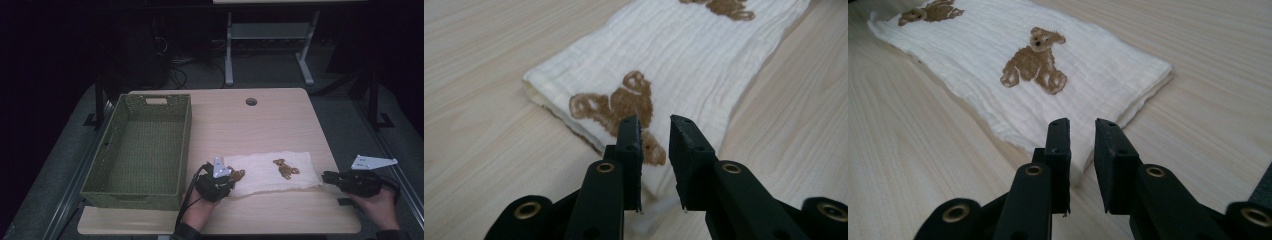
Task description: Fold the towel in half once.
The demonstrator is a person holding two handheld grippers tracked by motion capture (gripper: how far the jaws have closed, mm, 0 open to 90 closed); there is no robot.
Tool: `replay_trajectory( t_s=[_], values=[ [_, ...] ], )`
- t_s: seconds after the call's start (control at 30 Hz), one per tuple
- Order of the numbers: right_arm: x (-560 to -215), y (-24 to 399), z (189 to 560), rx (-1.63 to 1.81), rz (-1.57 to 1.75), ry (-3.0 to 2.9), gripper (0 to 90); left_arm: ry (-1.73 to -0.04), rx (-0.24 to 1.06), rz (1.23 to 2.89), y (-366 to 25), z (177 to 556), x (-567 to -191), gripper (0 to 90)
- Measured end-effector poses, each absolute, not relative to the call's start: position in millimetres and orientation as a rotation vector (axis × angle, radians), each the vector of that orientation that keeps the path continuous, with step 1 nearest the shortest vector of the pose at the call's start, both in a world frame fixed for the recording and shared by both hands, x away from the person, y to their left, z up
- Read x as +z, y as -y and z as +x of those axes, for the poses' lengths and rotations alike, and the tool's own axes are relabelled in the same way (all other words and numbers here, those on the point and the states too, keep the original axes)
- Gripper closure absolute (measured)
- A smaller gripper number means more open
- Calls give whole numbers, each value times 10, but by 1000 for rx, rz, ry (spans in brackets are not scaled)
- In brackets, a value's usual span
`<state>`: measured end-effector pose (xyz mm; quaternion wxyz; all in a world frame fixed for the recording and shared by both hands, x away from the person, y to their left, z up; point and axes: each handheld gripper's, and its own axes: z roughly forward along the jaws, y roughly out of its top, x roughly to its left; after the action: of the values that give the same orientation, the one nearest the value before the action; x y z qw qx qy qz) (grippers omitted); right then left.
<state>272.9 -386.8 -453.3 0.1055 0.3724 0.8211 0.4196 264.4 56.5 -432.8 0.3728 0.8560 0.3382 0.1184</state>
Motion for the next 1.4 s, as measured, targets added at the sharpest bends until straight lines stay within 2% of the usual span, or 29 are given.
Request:
replay_trajectory(
  t_s=[0.43,0.9,1.13,1.23,1.4],
  values=[
    [-4519,3690,3015,1223,1041,-2428,705,-883,371,2191,-499,2994,-4336,612],
    [-4632,3659,3703,1159,1129,-2372,687,-956,468,2195,-476,3486,-4427,591],
    [-4756,3598,3792,1087,1142,-2413,667,-1000,481,2197,-523,3560,-4483,591],
    [-4781,3606,3792,1103,1132,-2405,679,-1025,484,2193,-557,3575,-4505,590],
    [-4776,3595,3766,1118,1156,-2415,789,-1037,458,2198,-575,3599,-4561,588]
  ],
)
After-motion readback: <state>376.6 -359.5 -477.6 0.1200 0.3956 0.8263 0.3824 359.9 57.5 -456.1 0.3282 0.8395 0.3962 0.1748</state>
